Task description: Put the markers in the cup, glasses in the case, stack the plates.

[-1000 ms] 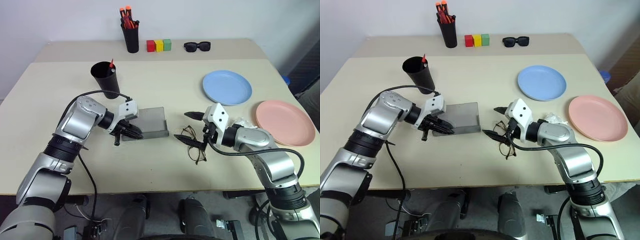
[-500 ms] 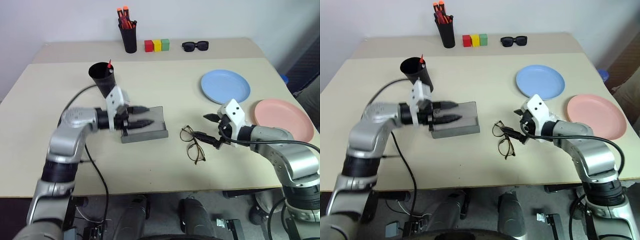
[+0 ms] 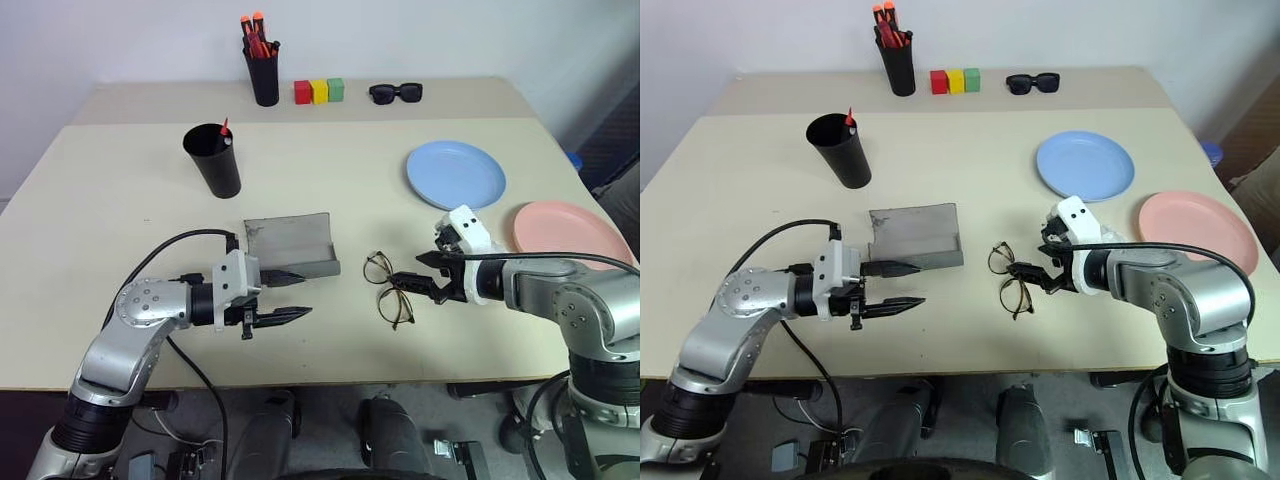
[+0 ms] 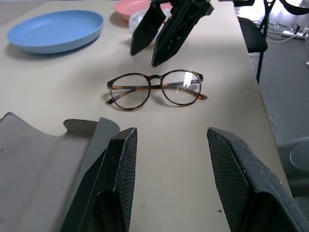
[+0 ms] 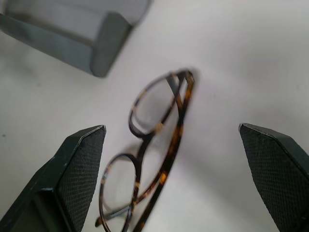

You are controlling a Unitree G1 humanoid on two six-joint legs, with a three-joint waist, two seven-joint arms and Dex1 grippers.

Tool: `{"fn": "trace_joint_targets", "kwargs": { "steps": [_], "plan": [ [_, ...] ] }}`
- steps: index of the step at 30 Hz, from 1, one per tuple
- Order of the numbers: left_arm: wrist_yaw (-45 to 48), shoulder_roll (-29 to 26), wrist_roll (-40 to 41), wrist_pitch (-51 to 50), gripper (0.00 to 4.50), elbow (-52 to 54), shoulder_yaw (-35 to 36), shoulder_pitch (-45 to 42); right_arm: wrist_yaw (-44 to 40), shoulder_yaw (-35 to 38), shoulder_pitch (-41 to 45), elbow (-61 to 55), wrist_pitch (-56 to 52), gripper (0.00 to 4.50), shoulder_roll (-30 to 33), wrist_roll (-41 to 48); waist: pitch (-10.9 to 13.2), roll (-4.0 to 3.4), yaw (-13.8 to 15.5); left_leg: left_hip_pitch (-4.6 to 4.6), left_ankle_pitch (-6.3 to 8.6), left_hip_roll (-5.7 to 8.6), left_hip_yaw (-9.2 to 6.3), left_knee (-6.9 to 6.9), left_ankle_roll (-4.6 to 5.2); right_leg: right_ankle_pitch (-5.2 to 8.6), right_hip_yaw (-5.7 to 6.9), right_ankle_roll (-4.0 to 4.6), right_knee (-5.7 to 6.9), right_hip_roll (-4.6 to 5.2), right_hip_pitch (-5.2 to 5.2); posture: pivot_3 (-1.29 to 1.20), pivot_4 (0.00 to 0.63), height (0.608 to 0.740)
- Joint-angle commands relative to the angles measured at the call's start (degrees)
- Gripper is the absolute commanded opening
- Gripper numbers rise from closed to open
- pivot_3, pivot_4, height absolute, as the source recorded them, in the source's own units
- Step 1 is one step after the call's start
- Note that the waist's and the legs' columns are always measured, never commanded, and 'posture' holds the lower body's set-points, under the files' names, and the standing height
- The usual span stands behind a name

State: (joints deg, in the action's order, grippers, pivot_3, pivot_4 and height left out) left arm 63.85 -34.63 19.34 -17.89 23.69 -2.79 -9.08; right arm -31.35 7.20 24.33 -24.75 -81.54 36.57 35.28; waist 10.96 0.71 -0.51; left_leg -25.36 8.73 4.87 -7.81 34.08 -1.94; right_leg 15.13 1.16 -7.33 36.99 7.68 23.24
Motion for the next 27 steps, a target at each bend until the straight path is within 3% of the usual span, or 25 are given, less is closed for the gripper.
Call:
{"fn": "trace_joint_targets", "kwargs": {
  "steps": [1,13,16,23,27],
  "plan": [
    [-0.36,-1.02,-0.63,3.35,2.30,0.03,-0.45,1.22,2.24,0.39,1.57,-0.93,-2.36,4.50,-1.37,0.46,0.00,0.00,-0.07,0.00,0.00,0.00,0.01,0.00,0.00,0.00,0.00,0.00,0.00,0.00,0.00,0.00,0.150,0.740],
    [-3.32,-1.93,-0.35,5.17,2.30,-0.40,-0.40,3.43,4.97,-0.54,2.31,-1.09,-5.86,4.50,-5.04,0.51,0.00,-0.02,-0.11,0.00,0.00,-0.03,0.02,-0.01,0.00,0.00,-0.01,0.00,-0.01,-0.01,0.01,0.00,0.150,0.740],
    [-4.03,-2.37,-0.89,5.58,2.34,0.04,-0.42,4.72,5.35,-0.66,1.98,-1.05,-6.18,3.73,-4.90,0.33,0.00,-0.03,-0.15,0.00,0.00,-0.03,0.02,-0.02,0.00,0.00,-0.01,0.00,-0.01,-0.01,0.01,0.00,0.150,0.740],
    [-5.62,-2.31,-0.65,6.18,2.34,-0.46,0.17,5.22,4.97,-0.62,2.08,-1.52,-7.15,0.12,-4.32,0.83,0.00,-0.03,-0.12,0.00,0.01,-0.03,0.03,-0.05,0.01,0.01,-0.01,0.00,-0.03,-0.01,0.03,0.00,0.150,0.740],
    [-6.39,-2.19,-0.45,6.26,2.34,-0.87,0.48,5.07,4.69,-0.75,2.29,-1.82,-7.17,0.05,-3.76,0.98,0.00,-0.03,-0.12,0.00,0.01,-0.04,0.03,-0.05,0.00,0.01,-0.01,0.00,-0.03,-0.01,0.03,0.00,0.150,0.740]
  ]
}}
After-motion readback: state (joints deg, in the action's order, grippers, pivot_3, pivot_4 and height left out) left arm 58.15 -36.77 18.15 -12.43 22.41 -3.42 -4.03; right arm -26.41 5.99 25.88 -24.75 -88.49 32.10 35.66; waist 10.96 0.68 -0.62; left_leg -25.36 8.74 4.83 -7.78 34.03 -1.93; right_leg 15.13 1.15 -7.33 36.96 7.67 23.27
